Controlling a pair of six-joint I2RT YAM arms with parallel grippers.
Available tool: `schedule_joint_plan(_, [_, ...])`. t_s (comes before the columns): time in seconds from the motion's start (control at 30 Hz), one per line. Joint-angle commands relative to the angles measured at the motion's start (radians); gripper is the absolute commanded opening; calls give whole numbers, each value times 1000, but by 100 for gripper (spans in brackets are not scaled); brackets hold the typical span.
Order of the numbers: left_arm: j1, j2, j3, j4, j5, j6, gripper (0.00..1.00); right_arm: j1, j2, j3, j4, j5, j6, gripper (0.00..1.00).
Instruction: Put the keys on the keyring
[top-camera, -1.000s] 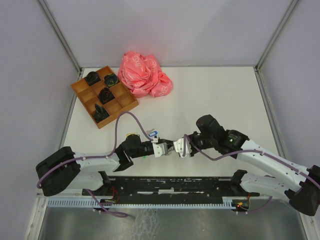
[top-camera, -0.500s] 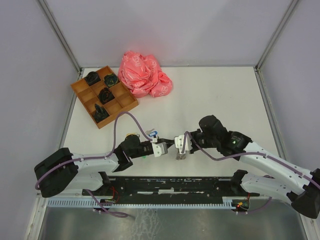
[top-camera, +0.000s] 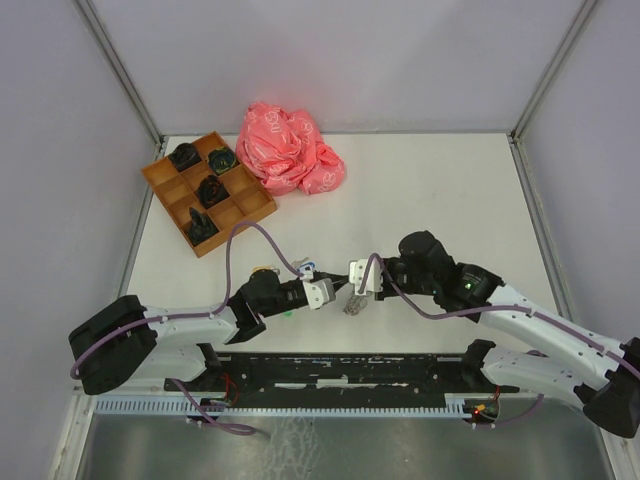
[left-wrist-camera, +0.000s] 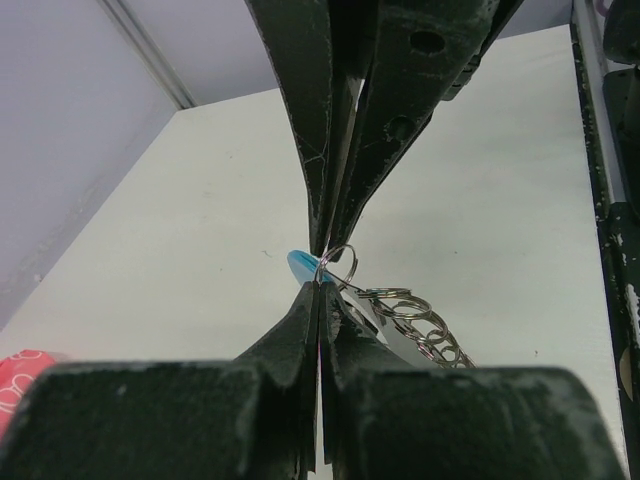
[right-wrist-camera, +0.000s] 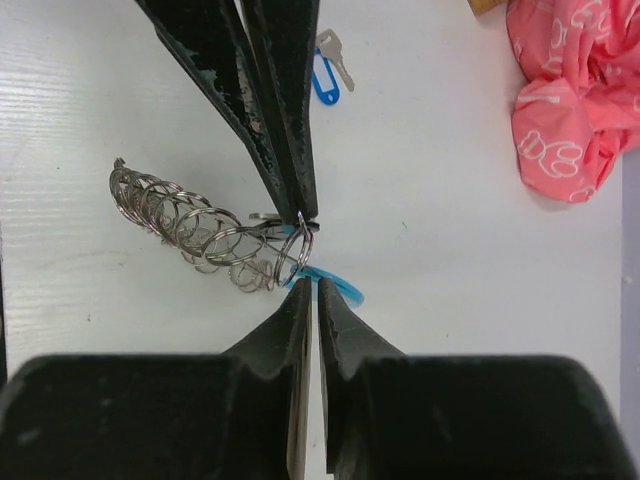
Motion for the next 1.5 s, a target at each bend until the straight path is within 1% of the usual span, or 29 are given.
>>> schedule_joint_plan(0.0, [-4,3,13,86,-61,-63,3,-1,-35,0,36,77,103,16])
schedule_joint_plan(0.2, [-4,5,12,87,-83,-73,3,-4,-76,-10,6,127,193,24])
schedule_joint_plan(0.33, [-4,2,13,87,-87,-73,3,-10,-106,-25,2,108,236,28])
schedule_joint_plan(0.47, [-4,-1,10,88,-88,-74,3,-13,-124,-57,41,74,302,32])
schedule_joint_plan(0.6, [-4,-4,7,87,-87,-76,3,-17,-139,-106,138,49,375,36])
schedule_joint_plan(0.73, [-4,-7,6,88,-87,-76,3,-18,-134,-150,250,43,452,36])
schedule_joint_plan(0.9, [-4,-3,6,89,-81,-77,3,-18,-128,-188,332,60,488,36])
schedule_joint_plan(1.07, [-4,-1,8,90,-78,-75,3,-20,-142,-214,381,83,492,36])
schedule_joint_plan(1.47, [-5,2,11,94,-73,-75,3,-21,-139,-222,420,75,485,33])
